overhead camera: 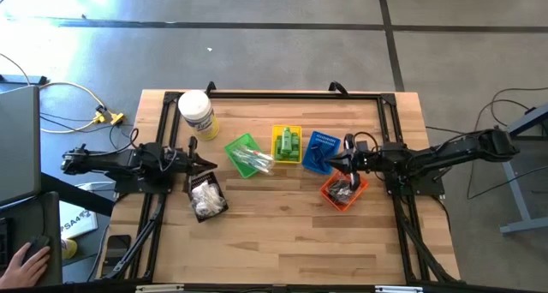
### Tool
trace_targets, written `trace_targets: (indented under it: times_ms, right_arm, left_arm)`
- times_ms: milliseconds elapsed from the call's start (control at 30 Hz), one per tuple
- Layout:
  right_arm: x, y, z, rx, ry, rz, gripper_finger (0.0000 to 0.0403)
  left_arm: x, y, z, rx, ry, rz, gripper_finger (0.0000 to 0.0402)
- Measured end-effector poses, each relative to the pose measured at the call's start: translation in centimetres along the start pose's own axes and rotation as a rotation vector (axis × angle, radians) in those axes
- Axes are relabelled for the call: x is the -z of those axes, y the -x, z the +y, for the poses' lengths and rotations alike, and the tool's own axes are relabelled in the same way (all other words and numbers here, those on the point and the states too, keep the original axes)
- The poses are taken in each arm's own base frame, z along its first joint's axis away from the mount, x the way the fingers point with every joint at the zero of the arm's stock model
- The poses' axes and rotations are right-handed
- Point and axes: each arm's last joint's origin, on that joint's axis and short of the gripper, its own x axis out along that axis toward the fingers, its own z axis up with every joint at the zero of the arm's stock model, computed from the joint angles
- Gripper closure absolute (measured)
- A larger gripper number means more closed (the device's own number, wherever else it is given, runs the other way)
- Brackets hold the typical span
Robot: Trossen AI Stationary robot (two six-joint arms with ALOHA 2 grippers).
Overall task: Pick & Place Travel size toiletries
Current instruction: Return to Home Position
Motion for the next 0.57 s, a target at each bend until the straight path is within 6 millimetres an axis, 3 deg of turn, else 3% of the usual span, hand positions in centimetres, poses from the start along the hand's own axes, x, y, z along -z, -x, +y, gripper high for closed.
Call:
trace_targets:
  times_ms: [567]
  right_arm:
    - [0.51,0.01,-0.13,0.013,0.007,0.053,0.0400]
  left_arm:
    - [0.30,-0.01,-0.03,0.002,0.000,0.034,0.0401]
